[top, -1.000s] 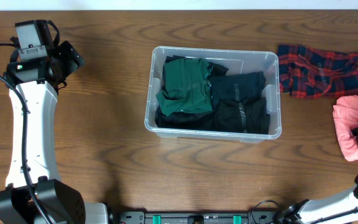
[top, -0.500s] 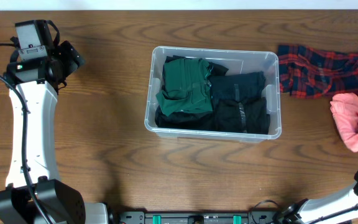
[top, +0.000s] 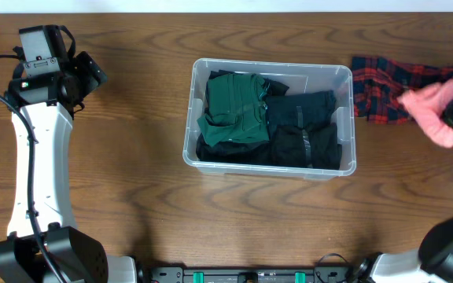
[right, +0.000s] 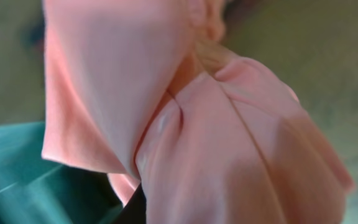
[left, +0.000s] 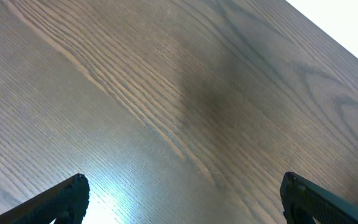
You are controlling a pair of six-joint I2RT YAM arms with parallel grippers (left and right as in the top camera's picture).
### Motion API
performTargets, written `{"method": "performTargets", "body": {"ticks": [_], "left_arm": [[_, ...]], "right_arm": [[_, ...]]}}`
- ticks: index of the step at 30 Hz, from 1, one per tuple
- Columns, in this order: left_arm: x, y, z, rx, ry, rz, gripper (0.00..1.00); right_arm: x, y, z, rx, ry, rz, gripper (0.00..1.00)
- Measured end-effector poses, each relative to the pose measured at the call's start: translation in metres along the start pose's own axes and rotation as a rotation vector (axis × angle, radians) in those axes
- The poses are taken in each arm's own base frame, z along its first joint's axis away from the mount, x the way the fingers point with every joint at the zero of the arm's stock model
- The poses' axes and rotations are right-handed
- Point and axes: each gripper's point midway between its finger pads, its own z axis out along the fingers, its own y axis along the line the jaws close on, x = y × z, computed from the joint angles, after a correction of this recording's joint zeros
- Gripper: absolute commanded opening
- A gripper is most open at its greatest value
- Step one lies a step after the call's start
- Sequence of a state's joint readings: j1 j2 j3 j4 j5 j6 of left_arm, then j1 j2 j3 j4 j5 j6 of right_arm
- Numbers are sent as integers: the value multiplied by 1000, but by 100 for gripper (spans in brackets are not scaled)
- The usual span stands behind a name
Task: Pack container
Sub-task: 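Lift the pink shirt and carry it over the container's right half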
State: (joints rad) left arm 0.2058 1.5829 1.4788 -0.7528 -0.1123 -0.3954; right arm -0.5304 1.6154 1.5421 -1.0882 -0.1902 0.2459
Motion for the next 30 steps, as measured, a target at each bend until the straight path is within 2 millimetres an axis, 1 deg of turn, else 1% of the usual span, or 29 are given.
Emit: {"method": "performTargets", "body": {"ticks": [3, 6, 8, 11, 15, 18, 21, 23, 25, 30], "left_arm": [[0, 0, 0, 0, 0, 0, 98], [0, 0, 0, 0, 0, 0, 98], [0, 0, 0, 0, 0, 0, 98], [0, 0, 0, 0, 0, 0, 98], [0, 0, 0, 0, 0, 0, 98], [0, 0, 0, 0, 0, 0, 98], [0, 0, 0, 0, 0, 0, 98], [0, 0, 0, 0, 0, 0, 98], [0, 0, 0, -1, 0, 0, 98], [0, 0, 0, 0, 0, 0, 98]], "right_arm": [[0, 36, -39, -73, -100, -89, 1], [9, 70, -73, -144, -183, -181, 1], [17, 91, -91, -192, -223, -238, 1], [31, 116, -104, -250, -241, -307, 1], [54, 148, -106, -311, -214, -424, 1], [76, 172, -104, -366, -182, -585, 1], [102, 189, -100, -412, -136, -778, 1], [117, 193, -96, -425, -101, -897, 1], [131, 191, -90, -426, -59, -1022, 1], [146, 186, -72, -421, 2, -1271, 1]]}}
